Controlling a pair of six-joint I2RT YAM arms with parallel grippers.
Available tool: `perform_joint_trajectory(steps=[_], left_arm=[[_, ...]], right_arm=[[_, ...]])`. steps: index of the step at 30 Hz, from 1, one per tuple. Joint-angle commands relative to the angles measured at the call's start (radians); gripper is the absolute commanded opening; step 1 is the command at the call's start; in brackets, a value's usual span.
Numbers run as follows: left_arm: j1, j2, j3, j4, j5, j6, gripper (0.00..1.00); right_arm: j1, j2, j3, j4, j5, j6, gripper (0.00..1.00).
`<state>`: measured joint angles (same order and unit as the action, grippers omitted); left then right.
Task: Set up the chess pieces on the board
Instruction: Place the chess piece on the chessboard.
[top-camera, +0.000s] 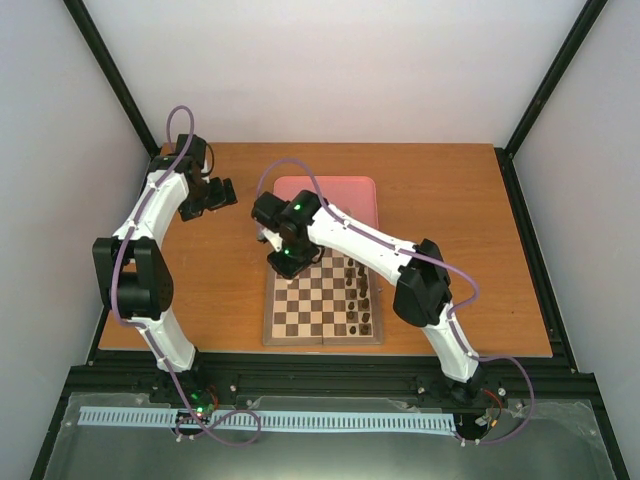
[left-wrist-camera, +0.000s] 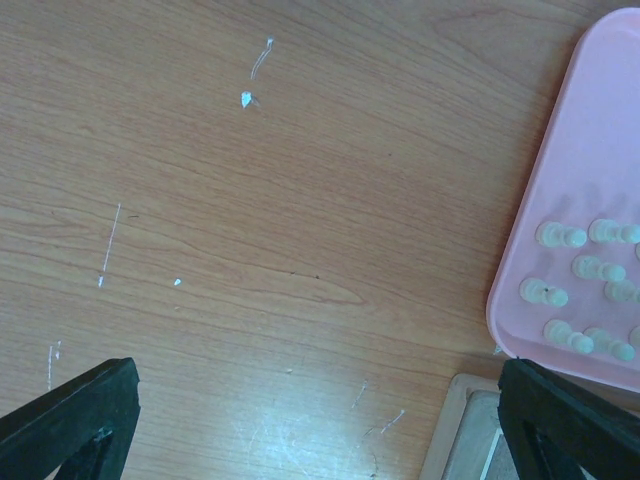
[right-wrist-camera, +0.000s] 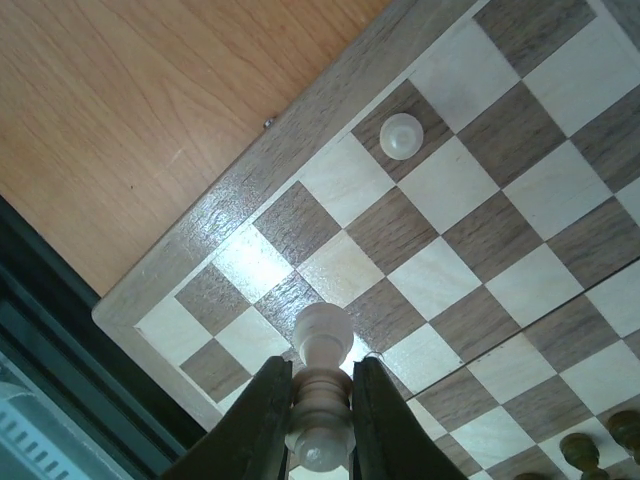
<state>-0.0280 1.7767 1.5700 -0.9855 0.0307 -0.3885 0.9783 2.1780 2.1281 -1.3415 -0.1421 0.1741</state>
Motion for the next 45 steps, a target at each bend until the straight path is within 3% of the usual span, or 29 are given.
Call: perform_joint_trajectory(steps=[1, 10, 45], left_arm=[[0.000, -0.006, 0.022, 0.018, 0.010, 0.008, 1.00], [0.000, -0.032, -0.009, 0.029, 0.006, 0.004, 1.00], [0.001, -0.035, -0.018, 0.029, 0.007, 0.006, 1.00]], right_arm=[[0.021, -0.058, -0.055, 0.067, 0.028, 0.011, 0.04], [0.031, 0.003, -0.048, 0.159, 0.050, -0.003, 0.04], [0.049, 0.172, 0.049, 0.128, 0.089, -0.042, 0.05]])
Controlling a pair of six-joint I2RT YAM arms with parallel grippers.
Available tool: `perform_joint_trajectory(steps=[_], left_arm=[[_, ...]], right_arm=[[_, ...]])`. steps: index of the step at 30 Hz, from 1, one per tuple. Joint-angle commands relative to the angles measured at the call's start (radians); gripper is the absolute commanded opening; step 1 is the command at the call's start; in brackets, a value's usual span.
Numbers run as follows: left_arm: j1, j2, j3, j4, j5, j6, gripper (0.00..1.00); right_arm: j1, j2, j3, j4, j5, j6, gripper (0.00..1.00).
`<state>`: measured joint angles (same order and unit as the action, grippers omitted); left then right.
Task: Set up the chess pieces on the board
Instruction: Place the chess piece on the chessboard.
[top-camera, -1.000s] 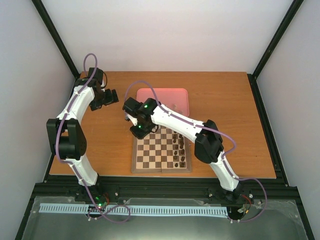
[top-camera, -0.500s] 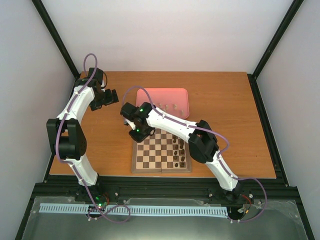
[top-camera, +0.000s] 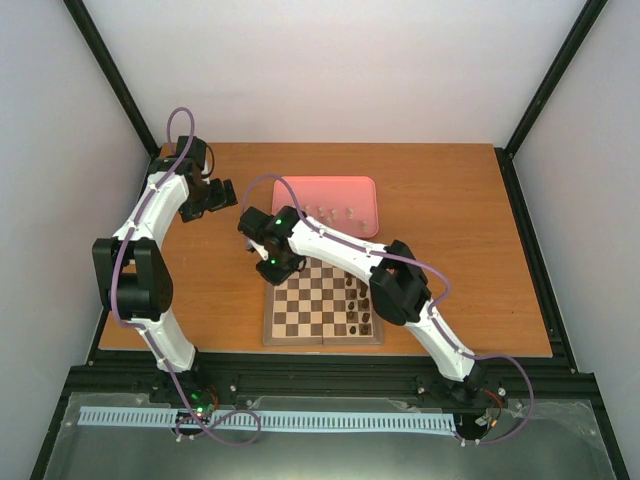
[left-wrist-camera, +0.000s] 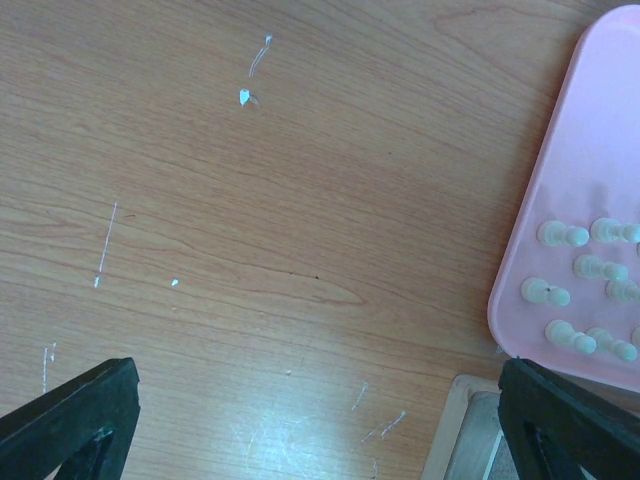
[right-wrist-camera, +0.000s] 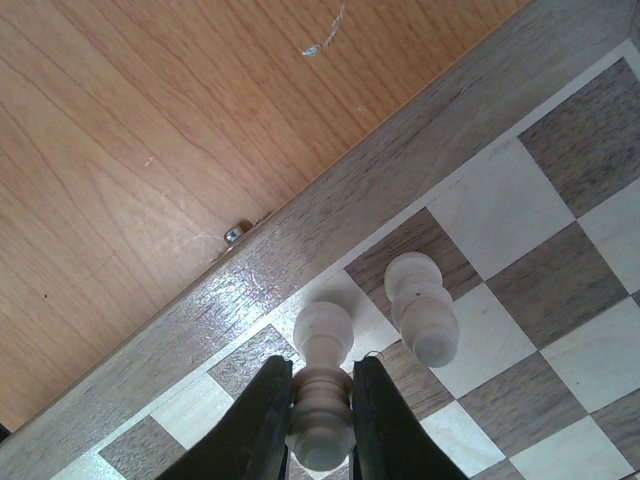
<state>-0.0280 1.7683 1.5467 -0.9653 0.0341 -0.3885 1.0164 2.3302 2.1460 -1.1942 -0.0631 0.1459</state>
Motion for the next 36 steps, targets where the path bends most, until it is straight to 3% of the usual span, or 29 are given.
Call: perform_joint_trajectory(steps=[1, 23, 36], left_arm=[[0.001, -0.027, 0.006, 0.010, 0.004, 0.006, 1.00], [0.001, -0.021, 0.008, 0.011, 0.007, 0.006, 1.00], [0.001, -0.017, 0.007, 0.011, 0.006, 0.007, 1.00]], right_arm=[[0.012, 0.019, 0.031, -0.019, 0.011, -0.014, 0.05], [0.010, 0.036, 0.031, -0.042, 0.020, -0.025, 0.09], [0.009, 0.042, 0.066, -0.045, 0.008, -0.032, 0.22]])
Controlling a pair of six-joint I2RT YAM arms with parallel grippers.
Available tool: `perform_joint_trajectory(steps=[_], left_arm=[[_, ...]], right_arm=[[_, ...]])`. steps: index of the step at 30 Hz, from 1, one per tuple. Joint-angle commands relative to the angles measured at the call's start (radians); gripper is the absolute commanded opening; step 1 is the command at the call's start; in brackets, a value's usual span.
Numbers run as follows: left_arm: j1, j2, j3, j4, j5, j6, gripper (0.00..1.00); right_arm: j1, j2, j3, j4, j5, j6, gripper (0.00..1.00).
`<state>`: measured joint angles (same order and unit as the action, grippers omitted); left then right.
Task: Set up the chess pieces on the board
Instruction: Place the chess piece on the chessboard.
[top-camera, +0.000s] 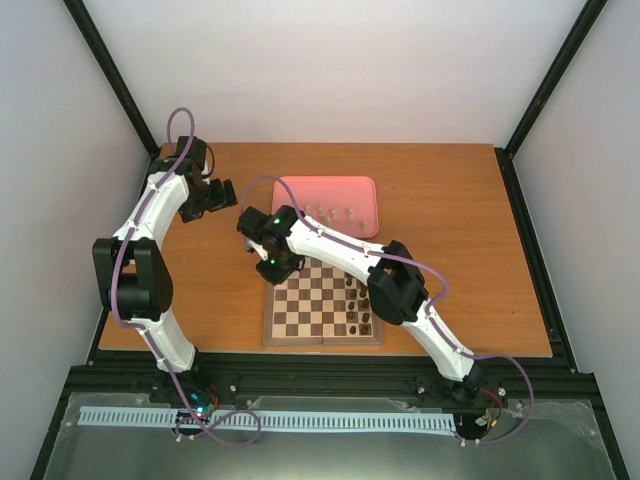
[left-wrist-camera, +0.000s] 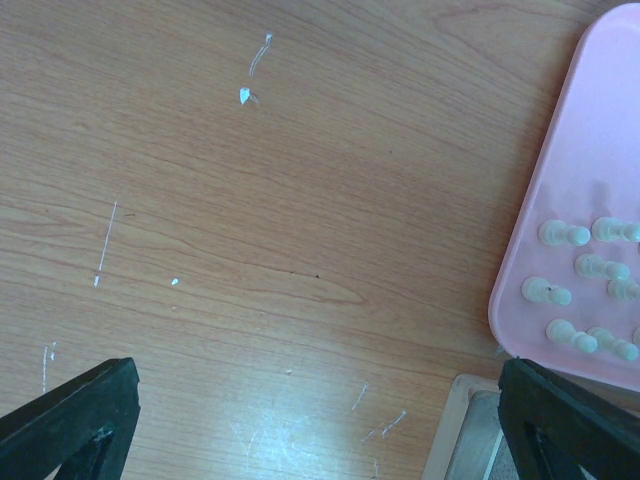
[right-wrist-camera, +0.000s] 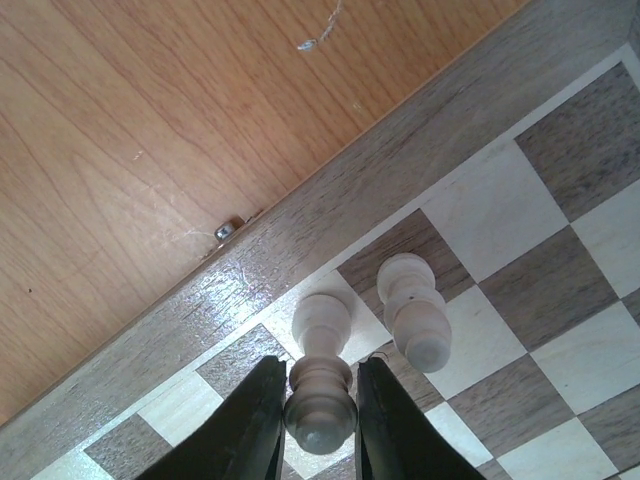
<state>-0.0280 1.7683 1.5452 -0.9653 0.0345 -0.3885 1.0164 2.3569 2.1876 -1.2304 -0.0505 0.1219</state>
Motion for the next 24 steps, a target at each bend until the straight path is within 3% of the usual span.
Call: perform_joint_trajectory(steps=[1, 13, 24], left_arm=[[0.001, -0.017, 0.009, 0.011, 0.005, 0.007, 1.00], [0.001, -0.013, 0.011, 0.011, 0.013, 0.006, 1.00], [0.001, -0.022, 0.008, 0.010, 0.014, 0.005, 1.00]], right_arm=[[0.008, 0.014, 0.020, -0.008, -0.004, -0.008, 0.22], [0.009, 0.003, 0.015, -0.012, -0.004, -0.011, 0.34], [-0.012, -0.128, -0.047, -0.025, 0.000, -0.023, 0.53]])
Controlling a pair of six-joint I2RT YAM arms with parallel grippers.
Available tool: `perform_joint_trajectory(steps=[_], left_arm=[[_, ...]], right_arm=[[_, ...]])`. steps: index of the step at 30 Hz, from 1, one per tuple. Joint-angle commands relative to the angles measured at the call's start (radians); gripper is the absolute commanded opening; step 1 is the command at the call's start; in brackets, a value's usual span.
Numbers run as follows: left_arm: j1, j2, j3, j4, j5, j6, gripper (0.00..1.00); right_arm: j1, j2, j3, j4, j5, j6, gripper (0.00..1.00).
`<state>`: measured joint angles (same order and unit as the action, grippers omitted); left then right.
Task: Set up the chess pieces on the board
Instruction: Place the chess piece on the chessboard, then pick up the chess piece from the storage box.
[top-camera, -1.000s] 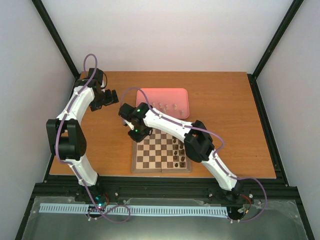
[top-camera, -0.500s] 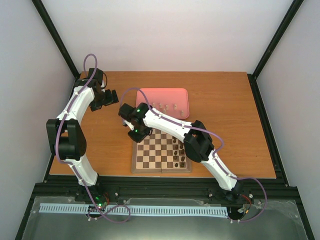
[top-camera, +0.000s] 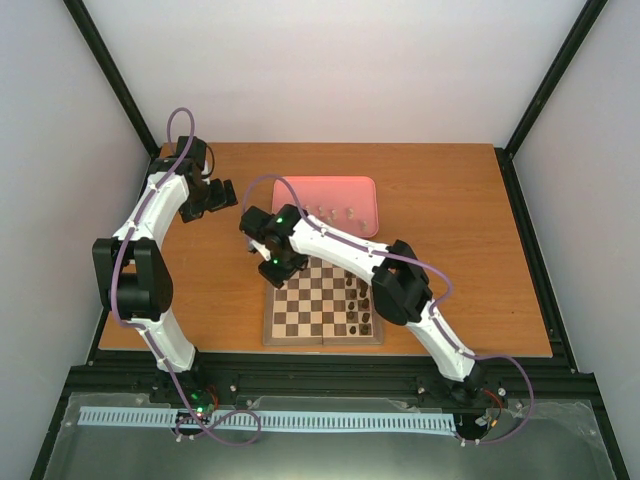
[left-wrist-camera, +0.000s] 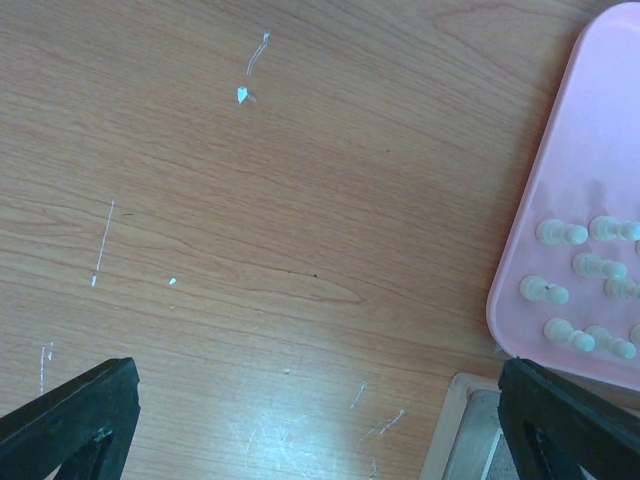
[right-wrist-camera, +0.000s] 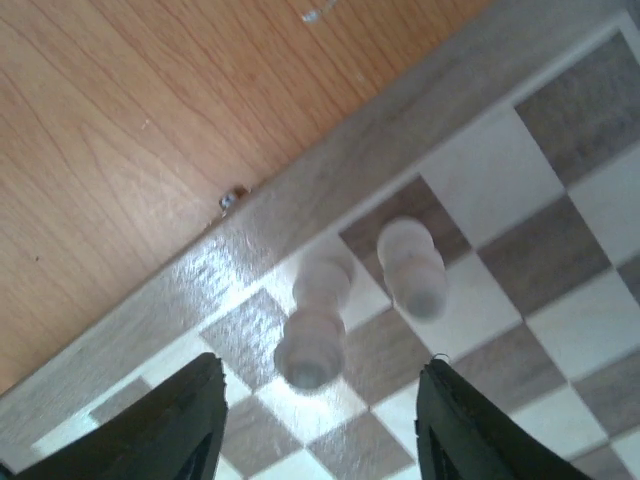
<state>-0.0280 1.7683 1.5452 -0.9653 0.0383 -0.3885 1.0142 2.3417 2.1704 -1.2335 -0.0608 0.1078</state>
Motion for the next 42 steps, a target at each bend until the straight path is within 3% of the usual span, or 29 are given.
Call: perform_joint_trajectory(steps=[1, 8, 12, 19, 24, 42], left_arm=[[0.001, -0.022, 0.009, 0.008, 0.009, 0.006, 1.00], [0.001, -0.021, 0.034, -0.001, 0.015, 0.005, 1.00], [0.001, -0.022, 0.045, -0.006, 0.019, 0.001, 1.00], [0.001, -0.018, 0.038, -0.009, 0.023, -0.001, 1.00], [0.000, -0.001, 0.036, -0.007, 0.035, -0.005, 1.00], [0.001, 0.034, 0.020, 0.006, 0.033, -0.006, 1.00]], right_arm=[[-0.013, -0.134, -0.037, -0.024, 0.014, -0.010, 0.56], [-0.101, -0.239, 0.031, -0.066, 0.064, 0.019, 0.66], [-0.241, -0.248, 0.029, -0.050, 0.036, 0.061, 0.66], [-0.443, -0.122, 0.108, -0.014, 0.133, 0.099, 0.62], [-0.547, -0.056, 0.126, 0.043, 0.120, 0.116, 0.59], [-0.576, 0.135, 0.162, 0.097, 0.027, 0.041, 0.52]])
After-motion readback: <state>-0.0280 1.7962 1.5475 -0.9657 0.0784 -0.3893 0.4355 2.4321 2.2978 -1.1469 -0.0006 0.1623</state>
